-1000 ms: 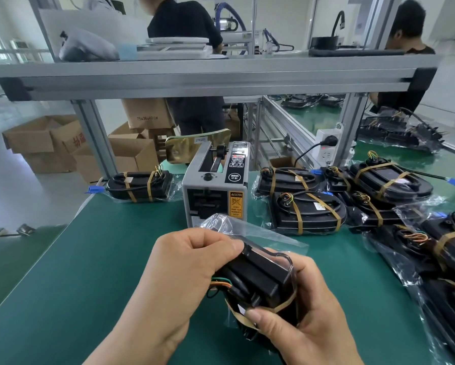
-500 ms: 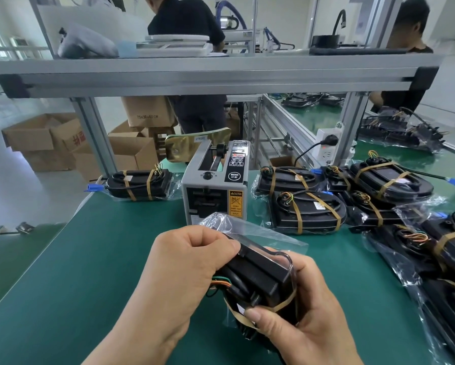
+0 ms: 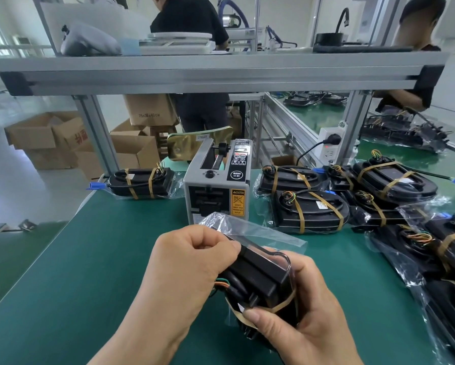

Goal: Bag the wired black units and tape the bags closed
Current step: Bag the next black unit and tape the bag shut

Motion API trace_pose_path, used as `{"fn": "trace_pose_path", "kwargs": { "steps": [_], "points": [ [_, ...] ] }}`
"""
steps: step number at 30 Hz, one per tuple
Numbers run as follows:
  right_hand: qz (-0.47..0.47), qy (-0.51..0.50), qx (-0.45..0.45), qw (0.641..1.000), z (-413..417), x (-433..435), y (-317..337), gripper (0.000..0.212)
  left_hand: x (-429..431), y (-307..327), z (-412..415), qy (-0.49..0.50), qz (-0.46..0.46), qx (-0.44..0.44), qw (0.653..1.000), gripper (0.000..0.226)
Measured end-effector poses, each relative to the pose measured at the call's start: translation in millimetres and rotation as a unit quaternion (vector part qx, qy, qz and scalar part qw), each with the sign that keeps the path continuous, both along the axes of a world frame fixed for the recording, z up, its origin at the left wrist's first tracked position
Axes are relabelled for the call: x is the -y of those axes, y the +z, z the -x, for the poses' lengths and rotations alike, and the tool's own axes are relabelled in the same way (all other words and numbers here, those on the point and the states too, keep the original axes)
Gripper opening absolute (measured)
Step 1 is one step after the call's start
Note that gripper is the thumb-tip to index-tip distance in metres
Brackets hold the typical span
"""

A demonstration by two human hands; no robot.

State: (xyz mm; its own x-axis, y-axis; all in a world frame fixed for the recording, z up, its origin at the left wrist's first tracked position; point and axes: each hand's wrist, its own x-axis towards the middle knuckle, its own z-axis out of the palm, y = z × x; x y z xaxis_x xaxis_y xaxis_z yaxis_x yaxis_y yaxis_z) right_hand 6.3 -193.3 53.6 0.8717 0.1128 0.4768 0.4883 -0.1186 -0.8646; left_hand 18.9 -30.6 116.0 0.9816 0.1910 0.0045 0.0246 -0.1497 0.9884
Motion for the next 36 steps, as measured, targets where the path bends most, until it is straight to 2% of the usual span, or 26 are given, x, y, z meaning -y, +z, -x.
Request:
{"fn": "trace_pose_path", "kwargs": {
  "steps": [3,6,8,15,19,22,25,27,30,32,34,36],
  "points": [
    [0.006,-0.005,0.009,1.0,0,0,-1,0.056,-2,-1,0,-0.005,0.001,0.014,1.0,0.014],
    [0.004,0.0,0.009,1.0,0,-1,-1,0.056,-3,-2,1,-0.012,-0.018,0.032,0.999,0.034],
    [0.001,0.002,0.007,1.0,1,-1,0,0.056,-3,-3,2,-0.015,-0.027,0.046,0.999,0.039],
    [0.0,0.004,0.001,1.0,-2,0,-3,0.06,-10,-13,-6,-0.012,0.001,0.051,0.999,0.017],
    [-0.067,0.028,-0.055,0.996,-6,6,-7,0.069,-11,-19,-9,0.007,-0.012,0.045,0.999,0.016],
    [-0.102,0.044,-0.07,0.991,-9,9,-7,0.067,-12,-21,-14,0.007,-0.026,0.043,0.999,0.032],
    [-0.193,0.07,-0.094,0.974,-15,15,-12,0.068,-15,-29,-19,0.033,-0.025,0.046,0.998,0.051],
    [-0.253,0.064,-0.113,0.959,-21,20,-18,0.066,-22,-35,-21,-0.023,-0.021,0.024,0.999,0.069],
    [-0.309,0.092,-0.129,0.938,-26,22,-22,0.067,-25,-37,-23,-0.221,-0.002,-0.024,0.975,0.091],
    [-0.327,0.127,-0.13,0.927,-27,21,-24,0.072,-23,-38,-25,-0.276,0.021,-0.03,0.96,0.074],
    [-0.336,0.154,-0.137,0.919,-28,25,-25,0.075,-21,-38,-27,-0.286,0.034,-0.013,0.958,0.053],
    [-0.325,0.154,-0.146,0.921,-30,33,-24,0.077,-23,-34,-30,-0.276,0.021,0.006,0.961,0.045]
  ]
}}
